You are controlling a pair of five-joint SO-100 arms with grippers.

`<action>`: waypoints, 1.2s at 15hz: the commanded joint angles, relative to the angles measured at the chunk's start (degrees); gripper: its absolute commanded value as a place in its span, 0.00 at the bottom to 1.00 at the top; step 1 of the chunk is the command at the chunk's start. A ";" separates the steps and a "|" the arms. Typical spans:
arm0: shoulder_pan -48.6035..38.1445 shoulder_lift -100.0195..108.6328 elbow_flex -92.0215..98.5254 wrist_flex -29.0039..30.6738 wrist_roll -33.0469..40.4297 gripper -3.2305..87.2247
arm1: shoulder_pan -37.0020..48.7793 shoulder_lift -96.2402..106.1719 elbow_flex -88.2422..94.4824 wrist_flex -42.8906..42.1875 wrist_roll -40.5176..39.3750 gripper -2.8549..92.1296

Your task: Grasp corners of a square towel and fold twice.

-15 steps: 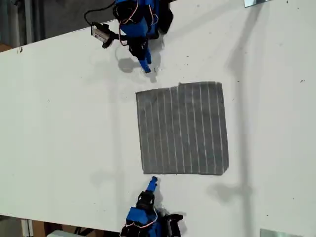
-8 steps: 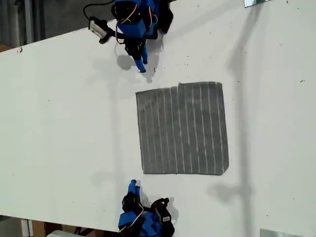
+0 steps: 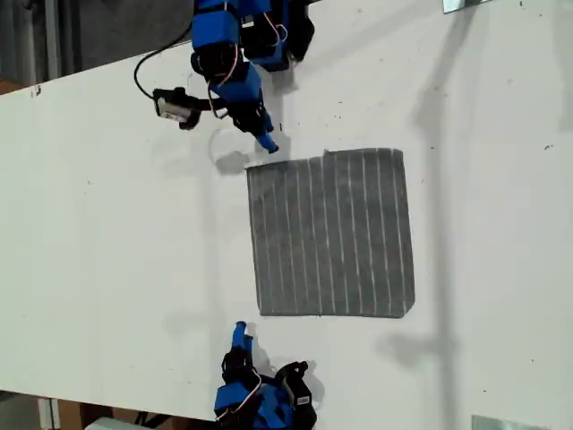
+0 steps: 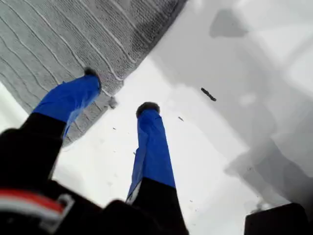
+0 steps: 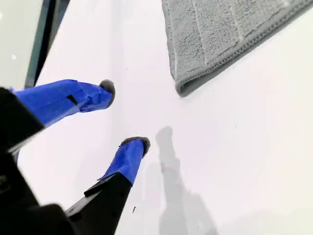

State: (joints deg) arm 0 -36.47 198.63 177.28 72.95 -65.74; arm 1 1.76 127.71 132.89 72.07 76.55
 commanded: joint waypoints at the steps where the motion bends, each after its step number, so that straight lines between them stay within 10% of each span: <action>1: 0.70 0.26 -0.26 -0.88 -0.18 0.24 | -7.38 -33.22 -34.19 20.39 2.20 0.26; 6: 0.44 0.26 -0.18 -0.97 -0.18 0.23 | -27.77 -46.49 -57.74 34.19 13.27 0.32; 18: 1.14 0.26 -0.18 -0.70 -0.53 0.22 | -43.24 -66.97 -64.78 6.77 18.98 0.37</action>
State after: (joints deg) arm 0 -35.86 198.63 177.28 72.95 -65.74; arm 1 -42.01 60.29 71.28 80.07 96.06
